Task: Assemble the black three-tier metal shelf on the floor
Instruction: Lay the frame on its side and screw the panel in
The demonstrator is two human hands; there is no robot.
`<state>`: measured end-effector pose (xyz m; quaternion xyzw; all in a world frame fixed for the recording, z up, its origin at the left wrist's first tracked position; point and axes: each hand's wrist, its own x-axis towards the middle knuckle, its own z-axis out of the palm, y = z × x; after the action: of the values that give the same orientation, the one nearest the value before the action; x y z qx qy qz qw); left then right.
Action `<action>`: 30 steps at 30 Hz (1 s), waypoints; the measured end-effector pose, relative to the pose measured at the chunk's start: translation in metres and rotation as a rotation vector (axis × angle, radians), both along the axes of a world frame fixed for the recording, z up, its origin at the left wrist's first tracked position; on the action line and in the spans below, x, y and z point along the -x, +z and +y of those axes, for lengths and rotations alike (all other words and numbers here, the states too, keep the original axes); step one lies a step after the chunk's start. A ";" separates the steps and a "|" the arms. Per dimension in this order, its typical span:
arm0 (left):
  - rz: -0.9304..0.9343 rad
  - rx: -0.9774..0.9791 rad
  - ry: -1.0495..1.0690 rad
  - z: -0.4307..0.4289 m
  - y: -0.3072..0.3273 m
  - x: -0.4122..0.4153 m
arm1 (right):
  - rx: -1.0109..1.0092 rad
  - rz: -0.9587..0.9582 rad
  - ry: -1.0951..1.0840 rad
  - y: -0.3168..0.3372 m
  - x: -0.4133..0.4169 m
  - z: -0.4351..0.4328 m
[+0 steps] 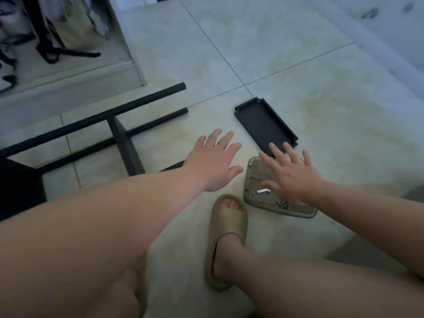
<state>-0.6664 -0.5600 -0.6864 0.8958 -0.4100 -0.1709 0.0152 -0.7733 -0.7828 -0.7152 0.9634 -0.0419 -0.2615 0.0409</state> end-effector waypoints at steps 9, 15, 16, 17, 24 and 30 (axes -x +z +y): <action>0.539 -0.008 0.303 -0.057 -0.101 0.028 | -0.152 0.169 -0.090 -0.090 0.013 -0.055; 0.797 0.121 0.401 -0.061 -0.151 0.034 | -0.340 0.168 -0.060 -0.150 -0.009 -0.043; 0.834 0.164 0.410 -0.061 -0.155 0.034 | -0.361 0.159 -0.053 -0.159 -0.013 -0.040; 0.875 0.201 0.426 -0.061 -0.158 0.033 | -0.388 0.145 -0.052 -0.167 -0.017 -0.036; 1.009 0.297 0.473 -0.061 -0.159 0.027 | -0.523 -0.051 -0.211 -0.203 -0.031 -0.024; 1.002 0.274 0.472 -0.061 -0.161 0.026 | -0.505 -0.093 -0.224 -0.208 -0.033 -0.017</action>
<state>-0.6919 -0.6215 -0.8471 0.7625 -0.1598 -0.5121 0.3618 -0.7401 -0.7995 -0.9232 0.9434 -0.0836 -0.2222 -0.2316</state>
